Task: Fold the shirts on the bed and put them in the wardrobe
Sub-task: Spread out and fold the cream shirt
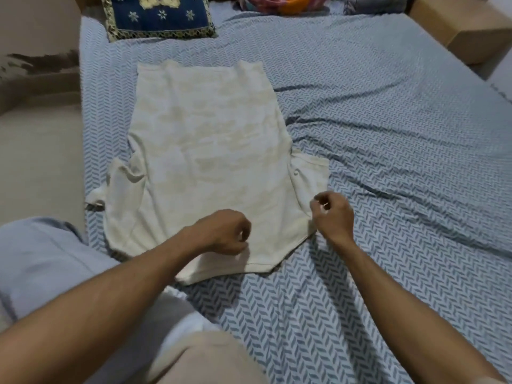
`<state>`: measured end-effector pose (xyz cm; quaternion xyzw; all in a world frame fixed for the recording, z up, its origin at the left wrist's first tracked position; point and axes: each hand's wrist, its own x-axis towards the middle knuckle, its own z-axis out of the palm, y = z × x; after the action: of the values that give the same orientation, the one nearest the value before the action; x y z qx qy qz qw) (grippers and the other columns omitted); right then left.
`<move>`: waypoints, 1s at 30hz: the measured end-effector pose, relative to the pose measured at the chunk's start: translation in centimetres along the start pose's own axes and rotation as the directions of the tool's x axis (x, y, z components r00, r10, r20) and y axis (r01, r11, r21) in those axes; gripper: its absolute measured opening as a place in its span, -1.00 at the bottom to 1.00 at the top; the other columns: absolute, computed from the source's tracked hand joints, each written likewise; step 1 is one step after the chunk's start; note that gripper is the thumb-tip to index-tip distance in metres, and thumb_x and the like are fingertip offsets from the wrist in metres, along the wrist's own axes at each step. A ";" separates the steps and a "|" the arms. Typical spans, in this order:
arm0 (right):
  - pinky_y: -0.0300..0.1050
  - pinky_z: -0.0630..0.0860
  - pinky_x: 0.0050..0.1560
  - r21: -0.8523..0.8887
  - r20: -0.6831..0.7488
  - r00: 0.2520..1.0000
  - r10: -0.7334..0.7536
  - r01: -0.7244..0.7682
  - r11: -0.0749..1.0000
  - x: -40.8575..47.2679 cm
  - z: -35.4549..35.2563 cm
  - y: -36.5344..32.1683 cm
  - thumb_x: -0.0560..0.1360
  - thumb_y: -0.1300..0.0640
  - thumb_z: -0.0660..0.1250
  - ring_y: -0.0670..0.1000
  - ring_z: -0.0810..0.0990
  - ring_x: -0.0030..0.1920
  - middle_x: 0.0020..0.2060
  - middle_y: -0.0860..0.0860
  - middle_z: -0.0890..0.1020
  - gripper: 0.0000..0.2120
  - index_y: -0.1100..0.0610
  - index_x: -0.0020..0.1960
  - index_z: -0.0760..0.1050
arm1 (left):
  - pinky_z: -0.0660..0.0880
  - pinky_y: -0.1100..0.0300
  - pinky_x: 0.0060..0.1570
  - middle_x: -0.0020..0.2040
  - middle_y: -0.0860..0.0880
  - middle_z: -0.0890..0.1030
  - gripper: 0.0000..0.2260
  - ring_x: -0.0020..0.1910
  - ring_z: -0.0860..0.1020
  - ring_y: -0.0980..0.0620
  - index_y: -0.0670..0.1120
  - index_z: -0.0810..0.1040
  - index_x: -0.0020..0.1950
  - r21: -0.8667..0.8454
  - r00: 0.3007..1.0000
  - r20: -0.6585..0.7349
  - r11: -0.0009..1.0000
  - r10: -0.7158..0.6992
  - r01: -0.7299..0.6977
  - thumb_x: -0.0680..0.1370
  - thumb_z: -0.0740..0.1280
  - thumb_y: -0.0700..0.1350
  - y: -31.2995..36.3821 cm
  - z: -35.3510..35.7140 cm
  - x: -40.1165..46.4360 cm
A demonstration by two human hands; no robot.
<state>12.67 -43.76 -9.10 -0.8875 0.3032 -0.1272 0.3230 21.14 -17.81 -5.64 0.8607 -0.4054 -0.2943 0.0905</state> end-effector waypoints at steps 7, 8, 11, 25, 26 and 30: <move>-0.02 0.54 -0.03 0.389 0.248 0.811 0.530 -0.584 0.712 9.4 -1.1 -0.2 0.48 0.07 0.52 -0.01 0.61 -0.15 -0.06 0.05 0.63 -0.77 0.17 0.04 0.62 | 0.41 0.02 0.03 -0.03 0.06 0.58 -0.65 0.15 0.47 -0.02 0.11 0.62 0.06 -0.367 0.993 -0.010 0.924 -0.117 0.105 0.41 0.48 0.28 7.9 3.0 9.1; -0.07 0.49 -0.04 0.419 0.311 0.780 0.542 -0.625 0.659 10.2 -1.3 -1.0 0.48 0.07 0.52 -0.04 0.55 -0.18 -0.02 0.06 0.60 -0.68 0.23 0.14 0.61 | 0.35 -0.03 0.06 0.03 0.05 0.53 -0.58 0.19 0.37 -0.02 0.12 0.58 0.08 -0.341 0.985 0.013 0.925 -0.172 0.166 0.36 0.49 0.33 8.4 3.4 9.4; -0.23 0.46 -0.21 0.375 0.405 0.694 0.596 -0.720 0.584 12.9 -1.3 -1.5 0.45 0.06 0.55 0.01 0.48 -0.08 0.06 0.08 0.57 -0.47 0.29 0.31 0.53 | 0.32 -0.09 0.11 0.05 0.02 0.43 -0.47 0.16 0.26 -0.05 0.08 0.48 0.05 -0.273 0.961 0.050 0.922 -0.273 0.276 0.27 0.54 0.34 9.4 3.7 10.8; -0.19 0.41 -0.46 0.479 0.225 0.750 0.622 -0.641 0.599 11.2 -4.9 3.0 0.45 0.25 0.31 0.05 0.43 -0.35 -0.27 0.08 0.46 -0.83 0.10 -0.01 0.38 | 0.22 -0.04 -0.03 -0.16 0.04 0.40 -0.81 0.05 0.30 -0.06 0.01 0.45 -0.26 -0.271 0.993 0.064 0.956 -0.097 0.110 0.53 0.38 -0.05 10.5 2.8 10.3; -0.19 0.42 -0.49 0.451 0.210 0.763 0.612 -0.631 0.631 10.8 -4.9 4.0 0.45 0.24 0.37 0.06 0.45 -0.34 -0.22 0.09 0.49 -0.78 0.09 0.02 0.38 | 0.22 -0.04 -0.01 -0.15 0.04 0.40 -0.84 0.04 0.29 -0.05 0.01 0.48 -0.23 -0.231 0.995 0.064 0.969 -0.080 0.093 0.54 0.37 -0.04 10.5 3.0 10.4; -0.18 0.49 -0.48 0.582 0.244 0.801 0.546 -0.571 0.578 9.4 -4.3 6.8 0.35 0.19 0.62 0.03 0.60 -0.39 -0.17 0.12 0.68 -0.60 0.16 0.06 0.49 | 0.39 -0.02 0.01 -0.10 0.04 0.58 -0.87 0.03 0.46 -0.04 0.01 0.59 -0.11 -0.201 0.990 0.138 0.979 -0.008 0.036 0.47 0.41 0.05 10.1 1.6 12.0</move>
<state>15.09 -55.88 -9.98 -0.5872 0.4999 -0.0962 0.6293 19.66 -33.27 -8.17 0.8294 -0.3690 -0.3931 0.1466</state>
